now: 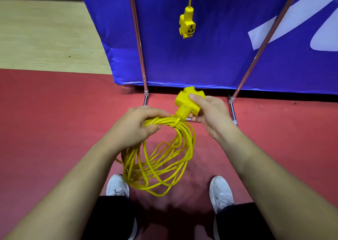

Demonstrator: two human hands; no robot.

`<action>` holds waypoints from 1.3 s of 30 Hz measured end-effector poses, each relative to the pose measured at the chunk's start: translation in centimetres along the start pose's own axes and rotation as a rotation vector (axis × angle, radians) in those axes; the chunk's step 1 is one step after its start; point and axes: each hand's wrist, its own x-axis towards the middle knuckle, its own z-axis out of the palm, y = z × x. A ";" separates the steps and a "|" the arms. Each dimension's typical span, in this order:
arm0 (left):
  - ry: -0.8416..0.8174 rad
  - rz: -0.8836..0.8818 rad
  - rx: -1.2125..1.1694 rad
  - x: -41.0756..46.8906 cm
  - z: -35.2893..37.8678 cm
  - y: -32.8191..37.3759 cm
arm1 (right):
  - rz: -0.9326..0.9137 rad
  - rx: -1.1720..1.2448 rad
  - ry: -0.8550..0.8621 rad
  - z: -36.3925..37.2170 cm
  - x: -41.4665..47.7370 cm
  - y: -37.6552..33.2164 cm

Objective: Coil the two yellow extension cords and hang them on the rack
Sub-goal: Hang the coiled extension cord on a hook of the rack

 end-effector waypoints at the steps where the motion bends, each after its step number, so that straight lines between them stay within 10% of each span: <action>1: -0.010 -0.017 -0.042 -0.1 0.2 0.2 | -0.108 -0.139 0.040 0.2 0.1 0.7; 6: -0.046 -0.142 -0.137 -0.1 1.2 0.2 | -0.819 -0.970 0.042 1.0 -0.5 3.6; 10: 0.005 -0.222 -0.326 -0.2 0.6 -0.5 | -0.576 -1.170 -0.488 0.4 -1.2 1.0; 14: 0.010 -0.220 -0.446 0.0 0.2 0.4 | -0.726 -1.602 -0.401 0.5 -2.4 -0.2; 20: -0.057 -0.115 -0.431 -0.6 -1.6 4.6 | -0.900 -1.527 -0.330 0.2 -4.8 -4.2; 28: -0.043 -0.002 0.288 -0.7 -5.6 13.0 | -0.668 -1.172 -0.093 -3.2 -11.0 -11.8; 39: -0.089 -0.023 -0.424 -4.6 -5.5 19.5 | -0.569 -1.127 -0.048 -7.8 -18.8 -17.7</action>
